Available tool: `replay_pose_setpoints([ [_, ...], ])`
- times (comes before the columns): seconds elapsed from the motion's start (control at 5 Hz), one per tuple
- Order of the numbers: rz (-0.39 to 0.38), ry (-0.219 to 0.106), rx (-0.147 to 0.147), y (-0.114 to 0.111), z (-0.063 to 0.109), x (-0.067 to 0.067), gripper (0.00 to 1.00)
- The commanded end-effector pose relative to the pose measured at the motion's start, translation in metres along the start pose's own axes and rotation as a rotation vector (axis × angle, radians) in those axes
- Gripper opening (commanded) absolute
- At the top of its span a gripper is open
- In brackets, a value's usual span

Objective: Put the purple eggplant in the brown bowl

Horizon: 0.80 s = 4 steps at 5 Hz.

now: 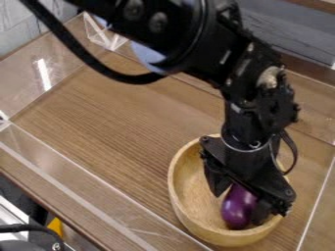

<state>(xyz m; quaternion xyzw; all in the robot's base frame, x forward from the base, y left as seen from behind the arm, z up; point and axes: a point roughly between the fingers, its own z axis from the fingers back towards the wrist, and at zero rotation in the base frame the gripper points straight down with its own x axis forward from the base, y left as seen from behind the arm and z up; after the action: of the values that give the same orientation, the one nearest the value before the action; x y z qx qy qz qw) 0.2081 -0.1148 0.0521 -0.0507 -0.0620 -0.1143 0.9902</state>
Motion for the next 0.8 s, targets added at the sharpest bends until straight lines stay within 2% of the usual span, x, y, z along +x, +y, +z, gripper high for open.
replay_pose_setpoints([
  [0.0, 0.006, -0.040, -0.007, -0.014, 0.016, 0.007, 1.00],
  [0.2, 0.069, -0.045, 0.004, -0.016, 0.013, 0.013, 0.00],
  [0.4, 0.131, -0.050, 0.015, -0.019, 0.009, 0.018, 0.00],
  [0.6, 0.139, -0.046, 0.021, -0.019, 0.009, 0.012, 0.00],
])
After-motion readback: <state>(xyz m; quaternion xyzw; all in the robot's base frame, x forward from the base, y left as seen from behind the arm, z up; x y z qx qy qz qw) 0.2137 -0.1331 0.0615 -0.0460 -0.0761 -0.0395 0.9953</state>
